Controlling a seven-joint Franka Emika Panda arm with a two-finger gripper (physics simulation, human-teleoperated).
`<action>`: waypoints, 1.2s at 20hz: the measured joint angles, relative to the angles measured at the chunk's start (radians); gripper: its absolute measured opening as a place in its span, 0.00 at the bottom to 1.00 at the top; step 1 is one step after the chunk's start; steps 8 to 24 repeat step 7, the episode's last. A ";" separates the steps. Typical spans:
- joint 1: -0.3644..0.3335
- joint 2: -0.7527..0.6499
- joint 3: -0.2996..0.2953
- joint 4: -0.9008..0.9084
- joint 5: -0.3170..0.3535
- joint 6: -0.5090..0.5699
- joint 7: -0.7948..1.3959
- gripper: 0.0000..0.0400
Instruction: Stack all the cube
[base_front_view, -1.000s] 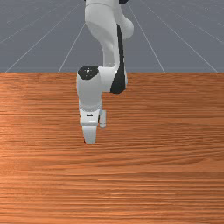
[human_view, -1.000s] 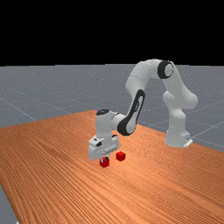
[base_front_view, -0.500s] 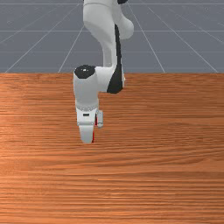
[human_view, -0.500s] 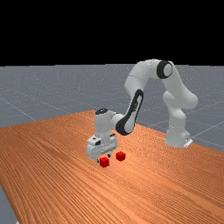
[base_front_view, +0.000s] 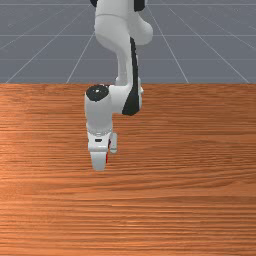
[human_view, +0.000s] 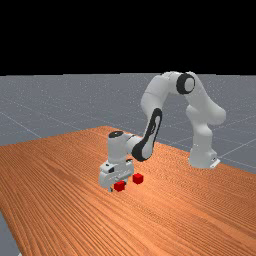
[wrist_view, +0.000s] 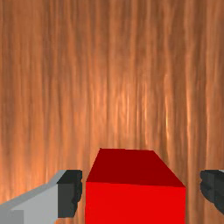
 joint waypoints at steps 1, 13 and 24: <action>-0.001 0.000 -0.001 0.001 -0.001 0.000 -0.001 1.00; -0.022 -0.096 0.004 -0.035 0.007 -0.043 -0.026 0.37; -0.022 -0.096 0.004 -0.035 0.007 -0.043 -0.026 0.37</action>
